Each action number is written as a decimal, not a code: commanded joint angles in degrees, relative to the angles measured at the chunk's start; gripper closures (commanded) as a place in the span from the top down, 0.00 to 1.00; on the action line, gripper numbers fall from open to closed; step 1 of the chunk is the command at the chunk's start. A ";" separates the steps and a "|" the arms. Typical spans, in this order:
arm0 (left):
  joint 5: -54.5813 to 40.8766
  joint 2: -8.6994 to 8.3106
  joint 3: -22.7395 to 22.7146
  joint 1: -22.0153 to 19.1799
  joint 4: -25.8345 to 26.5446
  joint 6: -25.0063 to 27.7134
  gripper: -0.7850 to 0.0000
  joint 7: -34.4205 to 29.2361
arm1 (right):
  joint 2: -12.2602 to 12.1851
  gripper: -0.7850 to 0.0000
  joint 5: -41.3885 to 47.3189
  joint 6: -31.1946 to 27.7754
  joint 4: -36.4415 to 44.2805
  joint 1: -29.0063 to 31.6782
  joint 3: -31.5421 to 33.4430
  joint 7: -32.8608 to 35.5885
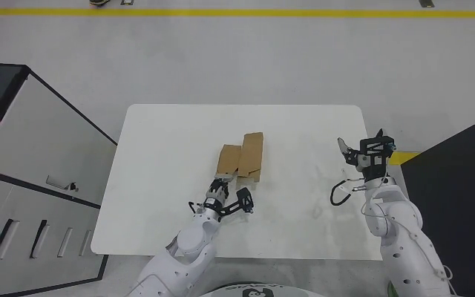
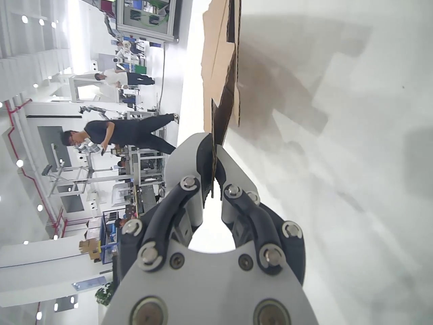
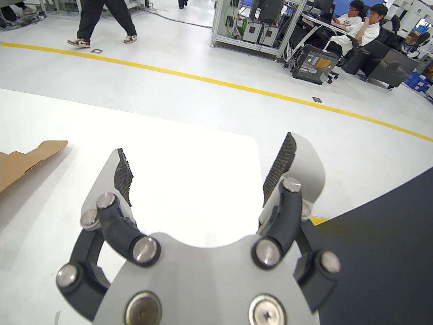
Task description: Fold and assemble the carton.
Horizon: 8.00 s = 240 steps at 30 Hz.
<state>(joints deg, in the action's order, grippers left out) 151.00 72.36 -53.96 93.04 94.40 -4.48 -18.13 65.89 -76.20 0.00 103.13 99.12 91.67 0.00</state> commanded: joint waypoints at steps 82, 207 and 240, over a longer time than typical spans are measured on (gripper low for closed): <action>21.94 -14.83 0.09 -4.42 12.01 -6.13 0.00 15.30 | 0.00 1.00 0.00 0.00 0.00 0.00 0.00 0.00; -46.59 -13.54 -9.42 -0.84 10.82 0.30 0.00 59.38 | 0.00 1.00 0.00 0.00 0.00 0.00 0.00 0.00; -74.29 -11.88 -8.03 -1.81 7.51 20.49 0.00 66.31 | 0.00 1.00 0.00 0.00 0.00 0.00 0.00 0.00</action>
<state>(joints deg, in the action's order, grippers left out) 77.56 60.43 -62.05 91.24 102.02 15.31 47.99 65.89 -76.20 0.00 103.13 99.12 91.67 0.00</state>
